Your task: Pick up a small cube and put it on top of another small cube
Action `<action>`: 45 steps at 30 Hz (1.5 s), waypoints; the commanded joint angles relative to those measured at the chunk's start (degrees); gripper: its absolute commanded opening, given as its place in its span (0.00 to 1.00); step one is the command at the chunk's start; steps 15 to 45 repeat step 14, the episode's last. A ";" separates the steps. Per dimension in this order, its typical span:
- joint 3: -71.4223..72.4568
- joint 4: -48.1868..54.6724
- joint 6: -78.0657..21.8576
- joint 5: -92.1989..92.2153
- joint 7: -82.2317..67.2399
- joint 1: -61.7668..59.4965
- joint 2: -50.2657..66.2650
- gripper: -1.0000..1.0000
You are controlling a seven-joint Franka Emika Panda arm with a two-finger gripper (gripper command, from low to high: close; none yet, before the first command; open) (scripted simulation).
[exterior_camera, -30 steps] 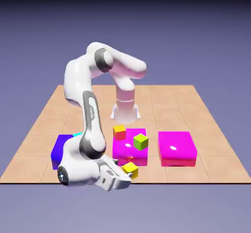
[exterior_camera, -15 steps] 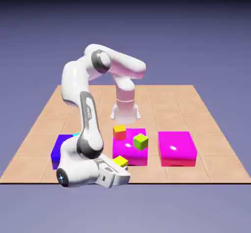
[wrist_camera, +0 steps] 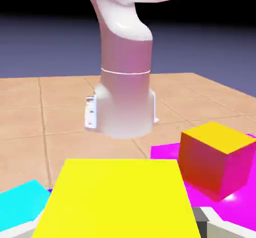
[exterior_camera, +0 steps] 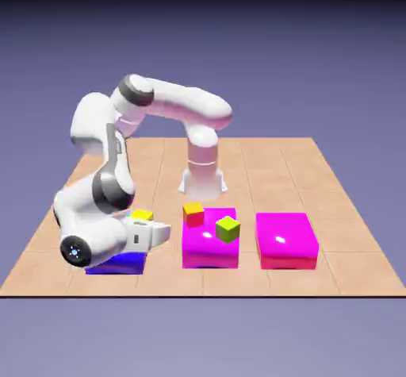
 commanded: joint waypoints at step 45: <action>3.49 -13.45 3.54 -3.39 2.84 -10.20 0.68 1.00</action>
